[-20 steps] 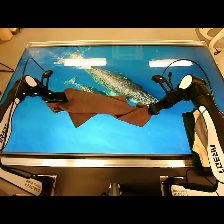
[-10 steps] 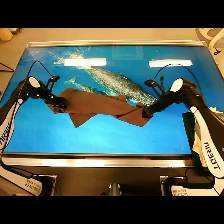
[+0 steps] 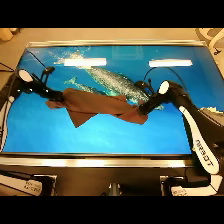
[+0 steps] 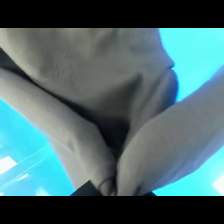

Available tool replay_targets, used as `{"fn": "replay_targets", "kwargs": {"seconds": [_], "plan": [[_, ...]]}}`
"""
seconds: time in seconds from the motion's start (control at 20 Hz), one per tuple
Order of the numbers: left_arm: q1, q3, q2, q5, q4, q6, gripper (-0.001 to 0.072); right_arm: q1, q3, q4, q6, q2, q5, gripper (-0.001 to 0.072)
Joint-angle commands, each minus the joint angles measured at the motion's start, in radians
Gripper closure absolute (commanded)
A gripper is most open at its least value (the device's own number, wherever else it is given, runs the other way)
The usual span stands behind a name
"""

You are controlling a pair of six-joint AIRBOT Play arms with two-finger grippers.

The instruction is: Fold the shirts.

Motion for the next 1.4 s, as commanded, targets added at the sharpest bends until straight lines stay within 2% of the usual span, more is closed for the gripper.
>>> {"fn": "replay_targets", "kwargs": {"seconds": [0.0,0.1,0.15,0.25,0.35,0.5,0.65,0.75,0.85,0.95,1.05,1.1,1.2,1.35], "plan": [[-0.001,0.11,0.118,0.047,-0.185,0.002,0.0677,0.005,0.113,-0.156,0.007,0.135,-0.015,0.0681],[-0.002,0.216,0.249,0.161,-0.408,0.068,0.0677,0.005,0.263,-0.31,0.019,0.283,-0.052,0.0682],[-0.002,0.278,0.323,0.23,-0.472,0.087,0.0677,0.005,0.346,-0.385,0.033,0.369,-0.097,0.0681],[0.0,0.389,0.462,0.336,-0.47,0.086,0.0677,0.005,0.482,-0.477,0.079,0.533,-0.219,0.0681],[0.002,0.428,0.6,0.388,-0.421,0.07,0.0678,0.005,0.543,-0.488,0.132,0.686,-0.344,0.0681],[0.001,0.428,0.737,0.314,-0.343,-0.068,0.0678,0.005,0.545,-0.491,0.15,0.84,-0.428,0.0681],[0.001,0.427,0.771,0.132,-0.245,-0.171,0.0678,0.005,0.545,-0.516,0.15,0.885,-0.378,0.0681],[0.001,0.38,0.765,0.0,-0.226,-0.196,0.0678,0.005,0.545,-0.519,0.146,0.874,-0.307,0.0681],[-0.006,0.246,0.778,-0.063,-0.226,-0.195,0.0678,0.005,0.544,-0.523,0.089,0.831,-0.168,0.068],[-0.019,0.042,0.804,-0.058,-0.224,-0.195,0.0678,0.005,0.539,-0.564,0.06,0.737,0.028,0.068],[-0.036,-0.195,0.817,-0.051,-0.224,-0.196,0.0678,0.005,0.493,-0.565,0.064,0.608,0.113,0.068],[-0.048,-0.323,0.816,-0.014,-0.224,-0.196,0.0678,0.005,0.456,-0.544,0.076,0.541,0.102,0.0678],[-0.071,-0.538,0.808,0.142,-0.225,-0.232,0.0678,0.005,0.393,-0.47,0.09,0.394,0.01,0.0679],[-0.069,-0.67,0.744,0.342,-0.225,-0.233,0.0678,0.005,0.386,-0.389,0.135,0.189,-0.196,0.0679]]}}
